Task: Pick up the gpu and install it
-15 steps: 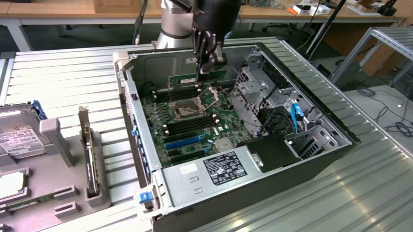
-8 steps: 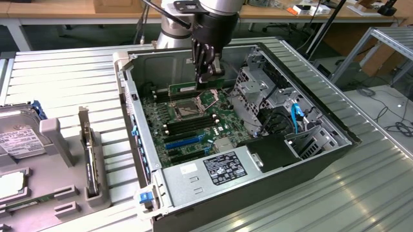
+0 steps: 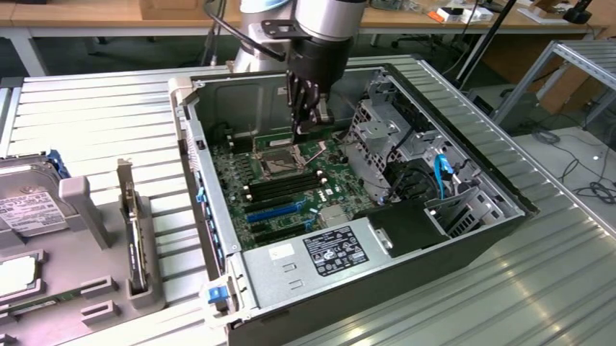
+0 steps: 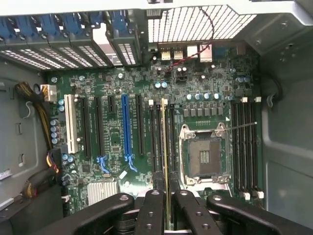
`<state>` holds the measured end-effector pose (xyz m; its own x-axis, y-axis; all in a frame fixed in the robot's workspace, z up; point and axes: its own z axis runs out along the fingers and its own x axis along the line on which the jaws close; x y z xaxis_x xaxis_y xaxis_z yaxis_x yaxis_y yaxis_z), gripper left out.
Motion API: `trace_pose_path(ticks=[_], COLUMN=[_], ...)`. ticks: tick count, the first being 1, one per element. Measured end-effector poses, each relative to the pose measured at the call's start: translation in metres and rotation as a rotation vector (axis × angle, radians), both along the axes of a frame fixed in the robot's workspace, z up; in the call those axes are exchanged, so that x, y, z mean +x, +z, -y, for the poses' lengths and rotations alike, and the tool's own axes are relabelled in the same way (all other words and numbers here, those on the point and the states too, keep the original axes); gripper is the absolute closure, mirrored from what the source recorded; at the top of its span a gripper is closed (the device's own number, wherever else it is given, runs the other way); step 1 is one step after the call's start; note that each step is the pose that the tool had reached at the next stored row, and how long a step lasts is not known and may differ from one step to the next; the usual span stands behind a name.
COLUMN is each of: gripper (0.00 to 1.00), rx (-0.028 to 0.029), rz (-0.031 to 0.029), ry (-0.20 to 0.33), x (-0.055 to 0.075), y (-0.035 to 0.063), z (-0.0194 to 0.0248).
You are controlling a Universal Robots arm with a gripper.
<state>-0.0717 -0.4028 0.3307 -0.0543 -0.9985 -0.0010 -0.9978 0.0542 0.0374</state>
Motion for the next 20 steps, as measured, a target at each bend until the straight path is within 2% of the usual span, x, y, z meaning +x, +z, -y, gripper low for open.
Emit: trace_pose_path(ticks=[3, 7, 13, 17, 20], gripper=[0.86, 0.86, 0.86, 0.86, 0.86], rx=[0.0000, -0.0004, -0.0011, -0.0009, -0.0014], rz=[-0.0001, -0.0003, -0.0003, -0.0001, -0.0003], ry=[0.000, 0.000, 0.000, 0.000, 0.000], x=[0.002, 0.003, 0.003, 0.003, 0.003], y=[-0.0092, -0.0270, -0.0408, -0.0417, -0.0478], z=[0.0000, 0.0000, 0.0000, -0.0001, 0.0000])
